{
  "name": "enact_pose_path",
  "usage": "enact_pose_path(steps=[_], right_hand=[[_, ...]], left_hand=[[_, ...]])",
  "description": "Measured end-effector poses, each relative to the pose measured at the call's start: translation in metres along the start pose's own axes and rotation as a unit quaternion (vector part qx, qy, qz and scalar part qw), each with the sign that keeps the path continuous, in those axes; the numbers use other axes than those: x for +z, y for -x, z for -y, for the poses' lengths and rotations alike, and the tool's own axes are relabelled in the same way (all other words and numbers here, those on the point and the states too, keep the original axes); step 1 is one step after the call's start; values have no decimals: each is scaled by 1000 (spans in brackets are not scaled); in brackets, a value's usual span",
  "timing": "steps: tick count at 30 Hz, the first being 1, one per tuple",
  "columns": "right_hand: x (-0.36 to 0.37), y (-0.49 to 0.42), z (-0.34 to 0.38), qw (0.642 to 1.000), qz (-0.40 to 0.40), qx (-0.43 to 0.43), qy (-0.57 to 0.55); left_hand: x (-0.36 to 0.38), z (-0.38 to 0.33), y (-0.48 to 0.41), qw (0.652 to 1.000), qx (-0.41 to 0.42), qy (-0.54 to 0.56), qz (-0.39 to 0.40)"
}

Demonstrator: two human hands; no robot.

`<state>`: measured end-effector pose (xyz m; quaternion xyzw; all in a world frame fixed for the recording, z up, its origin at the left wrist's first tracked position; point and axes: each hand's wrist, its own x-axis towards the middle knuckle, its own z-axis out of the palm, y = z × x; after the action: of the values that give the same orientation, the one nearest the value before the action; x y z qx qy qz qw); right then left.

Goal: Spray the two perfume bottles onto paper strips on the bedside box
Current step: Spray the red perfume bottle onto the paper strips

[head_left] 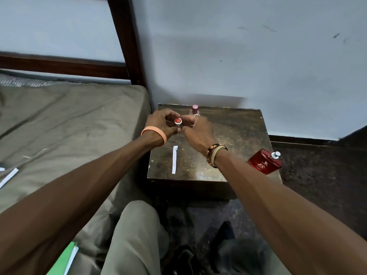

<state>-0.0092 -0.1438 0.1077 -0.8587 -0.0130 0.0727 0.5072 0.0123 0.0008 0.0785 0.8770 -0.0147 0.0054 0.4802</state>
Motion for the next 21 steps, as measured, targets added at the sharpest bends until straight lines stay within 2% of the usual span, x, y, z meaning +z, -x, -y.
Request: enact_pose_path(steps=[9, 21], right_hand=[[55, -28, -38, 998, 31, 56, 2], [77, -38, -59, 994, 68, 72, 36]], left_hand=[[10, 56, -4, 997, -58, -56, 5], [23, 87, -1, 990, -107, -91, 5]])
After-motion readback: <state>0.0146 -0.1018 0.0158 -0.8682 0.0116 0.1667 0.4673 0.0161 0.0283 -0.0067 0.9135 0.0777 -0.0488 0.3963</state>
